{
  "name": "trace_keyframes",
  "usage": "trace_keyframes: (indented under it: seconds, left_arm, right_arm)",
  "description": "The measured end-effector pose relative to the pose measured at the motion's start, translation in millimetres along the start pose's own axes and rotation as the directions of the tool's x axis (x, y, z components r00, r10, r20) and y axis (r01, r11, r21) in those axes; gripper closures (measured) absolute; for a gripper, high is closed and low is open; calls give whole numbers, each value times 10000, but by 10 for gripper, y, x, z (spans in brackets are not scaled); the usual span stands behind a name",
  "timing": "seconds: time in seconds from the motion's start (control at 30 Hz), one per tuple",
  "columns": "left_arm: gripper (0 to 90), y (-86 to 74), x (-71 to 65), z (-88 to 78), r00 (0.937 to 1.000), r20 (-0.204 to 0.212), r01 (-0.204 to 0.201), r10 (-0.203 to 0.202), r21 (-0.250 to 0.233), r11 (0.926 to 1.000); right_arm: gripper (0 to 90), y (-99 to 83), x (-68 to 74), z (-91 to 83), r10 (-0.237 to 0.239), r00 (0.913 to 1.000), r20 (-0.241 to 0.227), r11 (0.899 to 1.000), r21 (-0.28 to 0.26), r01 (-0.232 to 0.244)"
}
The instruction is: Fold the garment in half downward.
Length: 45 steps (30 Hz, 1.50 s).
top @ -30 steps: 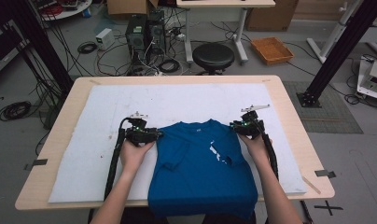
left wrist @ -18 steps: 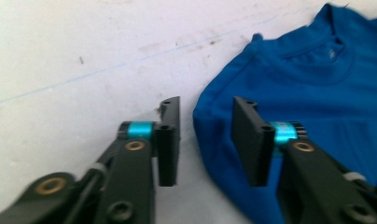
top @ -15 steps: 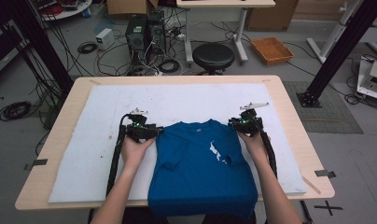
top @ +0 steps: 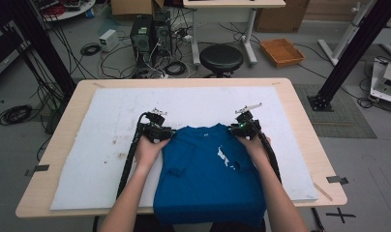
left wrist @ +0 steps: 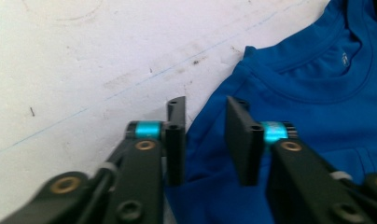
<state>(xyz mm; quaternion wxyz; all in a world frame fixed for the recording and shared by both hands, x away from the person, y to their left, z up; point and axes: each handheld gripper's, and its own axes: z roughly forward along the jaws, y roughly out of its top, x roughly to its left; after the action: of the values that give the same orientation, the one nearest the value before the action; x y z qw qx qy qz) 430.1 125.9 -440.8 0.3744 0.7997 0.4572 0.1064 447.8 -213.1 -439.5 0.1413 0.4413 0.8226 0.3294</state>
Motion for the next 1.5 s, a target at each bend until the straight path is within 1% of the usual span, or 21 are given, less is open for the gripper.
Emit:
trace_keyframes:
  seconds: [0.07,0.13,0.17,0.23,0.33,0.4,0.47,0.57,0.6,0.63,0.7,0.8,0.87,1.0,1.07,1.13,1.2,1.23,1.33,1.43,1.5]
  left_arm:
    - [801,-5,-31,9,9993,-212,-302,302,-10,9995]
    - [862,-6,-41,16,9993,-170,-325,325,-41,9995]
    - [868,-5,-45,18,9993,-167,-345,344,-59,9994]
    - [874,-4,-45,17,9989,-167,-430,429,-65,9991]
    - [879,6,-19,10,9988,-142,-481,477,-306,9984]
    - [880,30,23,14,9991,-139,-411,406,-377,9984]
    - [880,76,59,18,9990,-121,-431,426,-487,9979]
    - [880,181,84,13,9985,-106,-549,542,-794,9953]
    - [880,216,92,4,9982,-80,-595,590,-879,9944]
    - [880,246,97,-7,9980,-53,-630,628,-964,9933]
    - [880,284,96,-40,9978,-20,-659,661,-1110,9916]
    - [880,290,82,-112,9974,182,-668,698,-1316,9890]
    - [880,284,59,-171,9963,280,-763,812,-1462,9863]
    - [880,236,-21,-324,9934,573,-863,993,-1965,9767]
    - [880,186,-64,-398,9919,746,-848,1030,-2154,9728]
    - [880,130,-113,-472,9896,875,-922,1142,-2239,9702]
    - [880,69,-170,-550,9865,933,-1101,1345,-2300,9670]
    - [880,41,-201,-589,9843,961,-1225,1480,-2313,9651]
    - [880,-47,-306,-691,9790,1014,-1491,1767,-2343,9607]
    - [880,-161,-417,-785,9710,1101,-1822,2124,-2351,9547]
    - [880,-249,-488,-835,9660,1143,-2012,2319,-2308,9520]
  right_arm:
    - [842,2,8,1,-89,10000,1,10000,18,89]
    - [867,5,16,-1,-225,9997,58,9997,-16,225]
    - [870,7,21,-4,-243,9997,78,9997,-49,243]
    - [872,10,23,-23,-181,9998,116,9997,-181,183]
    - [875,23,1,-65,-60,10000,52,9987,-510,63]
    - [875,39,-29,-80,44,10000,19,9979,-639,-43]
    - [876,77,-68,-90,224,9997,-60,9974,-680,-227]
    - [876,165,-116,-113,356,9993,-140,9943,-999,-369]
    - [877,189,-124,-125,396,9991,-177,9921,-1185,-415]
    - [877,213,-131,-136,486,9986,-211,9914,-1203,-508]
    - [877,240,-137,-160,460,9988,-152,9907,-1279,-476]
    - [877,229,-140,-226,504,9984,-267,9874,-1490,-538]
    - [877,207,-126,-275,487,9984,-279,9856,-1610,-525]
    - [877,145,-69,-400,497,9977,-463,9827,-1764,-571]
    - [877,97,-28,-491,444,9968,-662,9746,-2166,-577]
    - [877,46,24,-578,303,9971,-698,9711,-2344,-459]
    - [877,-18,72,-664,297,9962,-822,9681,-2457,-491]
    - [877,-55,98,-704,185,9963,-838,9664,-2539,-393]
    - [877,-175,172,-824,110,9954,-954,9621,-2701,-365]
    - [877,-308,259,-934,-20,9959,-907,9587,-2835,-239]
    - [877,-408,325,-992,-191,9963,-837,9600,-2799,-51]
